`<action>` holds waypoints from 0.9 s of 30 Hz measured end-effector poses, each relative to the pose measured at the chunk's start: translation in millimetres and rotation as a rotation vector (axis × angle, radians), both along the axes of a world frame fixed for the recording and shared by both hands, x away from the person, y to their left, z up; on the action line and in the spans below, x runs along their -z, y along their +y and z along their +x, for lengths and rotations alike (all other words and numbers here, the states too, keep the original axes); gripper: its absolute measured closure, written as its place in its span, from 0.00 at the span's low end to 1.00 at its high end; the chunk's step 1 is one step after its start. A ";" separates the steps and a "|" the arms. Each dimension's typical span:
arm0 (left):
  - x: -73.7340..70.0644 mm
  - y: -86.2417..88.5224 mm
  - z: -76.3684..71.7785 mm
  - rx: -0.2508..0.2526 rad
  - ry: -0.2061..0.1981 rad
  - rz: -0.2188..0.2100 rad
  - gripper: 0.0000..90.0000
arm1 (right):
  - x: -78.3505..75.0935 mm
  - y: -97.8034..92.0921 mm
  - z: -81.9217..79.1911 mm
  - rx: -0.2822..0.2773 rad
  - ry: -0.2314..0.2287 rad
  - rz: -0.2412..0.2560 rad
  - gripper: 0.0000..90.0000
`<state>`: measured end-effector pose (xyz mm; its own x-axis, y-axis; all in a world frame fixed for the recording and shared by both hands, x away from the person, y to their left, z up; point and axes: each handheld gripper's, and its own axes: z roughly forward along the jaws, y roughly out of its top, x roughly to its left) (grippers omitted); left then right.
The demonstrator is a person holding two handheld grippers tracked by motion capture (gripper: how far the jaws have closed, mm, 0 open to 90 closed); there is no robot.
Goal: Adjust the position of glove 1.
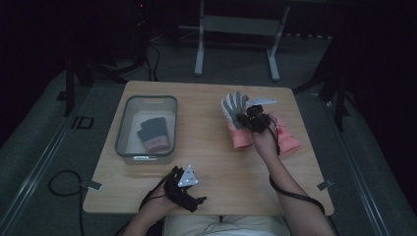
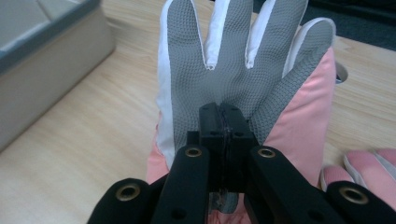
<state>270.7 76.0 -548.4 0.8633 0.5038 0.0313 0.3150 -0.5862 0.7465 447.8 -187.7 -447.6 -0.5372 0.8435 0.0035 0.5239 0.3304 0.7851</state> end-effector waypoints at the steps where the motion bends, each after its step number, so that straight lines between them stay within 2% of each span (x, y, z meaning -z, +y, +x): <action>1: 0.0 0.2 0.0 0.000 -0.001 0.000 0.02 | -5.1 0.4 -7.5 0.022 -0.017 -0.002 0.99; 5: -0.4 3.2 0.6 -0.005 -0.017 -0.003 0.02 | -19.3 -2.9 -36.4 0.084 -0.021 0.047 0.99; 6: -0.7 4.4 0.7 -0.010 -0.016 -0.013 0.02 | -20.5 -5.0 -43.1 0.104 -0.005 0.083 0.99; 7: -0.6 5.2 0.8 -0.013 -0.019 -0.020 0.02 | -20.9 -5.4 -49.8 0.111 -0.003 0.097 0.99; 8: -0.3 5.9 0.8 -0.017 -0.024 -0.016 0.02 | -20.3 -5.2 -56.1 0.128 -0.008 0.086 0.99; 10: 0.3 5.9 0.3 -0.015 -0.026 -0.006 0.02 | -15.6 -5.5 -65.2 0.155 0.006 0.101 0.99; 11: 0.5 5.9 0.0 -0.013 -0.028 -0.005 0.02 | -10.8 -4.6 -69.2 0.173 0.007 0.089 0.99; 15: 0.4 5.6 -0.6 -0.008 -0.038 -0.008 0.02 | 10.3 -3.7 -75.8 0.211 0.062 0.127 0.99; 16: 0.0 5.8 -0.8 -0.007 -0.042 -0.014 0.02 | 17.1 -3.2 -76.7 0.211 0.089 0.154 0.99; 17: -0.6 5.9 -1.0 -0.008 -0.044 -0.019 0.02 | 23.6 -1.1 -77.6 0.208 0.100 0.158 0.99; 21: -1.1 3.6 -3.1 0.000 -0.057 -0.012 0.02 | 45.2 8.1 -73.8 0.223 0.144 0.142 0.99; 27: 4.2 -2.1 -4.3 0.027 -0.047 0.016 0.02 | 64.2 22.3 -59.8 0.254 0.173 0.134 0.99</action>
